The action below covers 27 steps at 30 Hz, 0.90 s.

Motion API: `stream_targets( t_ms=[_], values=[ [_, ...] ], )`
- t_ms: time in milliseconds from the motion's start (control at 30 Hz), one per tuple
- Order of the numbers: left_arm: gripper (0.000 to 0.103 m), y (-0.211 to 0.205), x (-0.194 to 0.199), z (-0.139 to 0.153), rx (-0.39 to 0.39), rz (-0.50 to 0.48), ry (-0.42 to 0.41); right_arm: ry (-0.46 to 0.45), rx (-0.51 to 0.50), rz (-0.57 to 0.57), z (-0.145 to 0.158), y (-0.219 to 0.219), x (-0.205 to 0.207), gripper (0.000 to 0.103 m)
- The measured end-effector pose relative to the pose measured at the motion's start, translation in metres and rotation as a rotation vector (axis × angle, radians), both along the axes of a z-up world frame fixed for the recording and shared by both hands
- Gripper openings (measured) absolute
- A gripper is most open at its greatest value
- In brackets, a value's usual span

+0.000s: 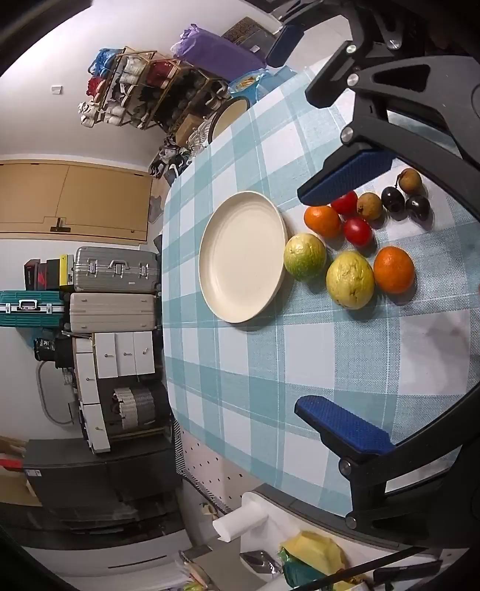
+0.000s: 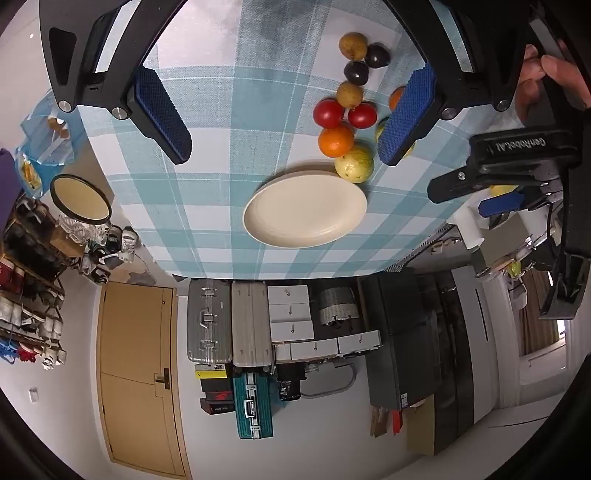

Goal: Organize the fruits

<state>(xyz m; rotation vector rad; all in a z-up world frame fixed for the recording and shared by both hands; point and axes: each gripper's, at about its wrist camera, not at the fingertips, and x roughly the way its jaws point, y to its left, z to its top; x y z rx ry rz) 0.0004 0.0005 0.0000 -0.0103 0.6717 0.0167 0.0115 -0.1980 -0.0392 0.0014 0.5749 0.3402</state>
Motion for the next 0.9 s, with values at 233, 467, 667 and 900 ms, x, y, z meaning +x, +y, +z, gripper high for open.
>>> stream_targets(
  t_ms=[233,467,667,900],
  values=[
    [0.102,-0.01,0.0,0.0,0.005,-0.002,0.006,-0.032,-0.028,0.013,0.004,0.005,-0.004,0.103],
    [0.102,0.001,-0.005,0.0,-0.035,0.002,-0.006,-0.023,-0.035,0.015,0.006,0.009,-0.004,0.103],
    [0.102,0.005,-0.006,-0.002,-0.05,-0.002,-0.012,-0.024,-0.031,0.015,0.007,0.009,-0.003,0.103],
    [0.102,0.006,-0.005,-0.005,-0.041,-0.001,-0.014,-0.03,-0.028,0.017,0.006,0.009,-0.007,0.103]
  ],
)
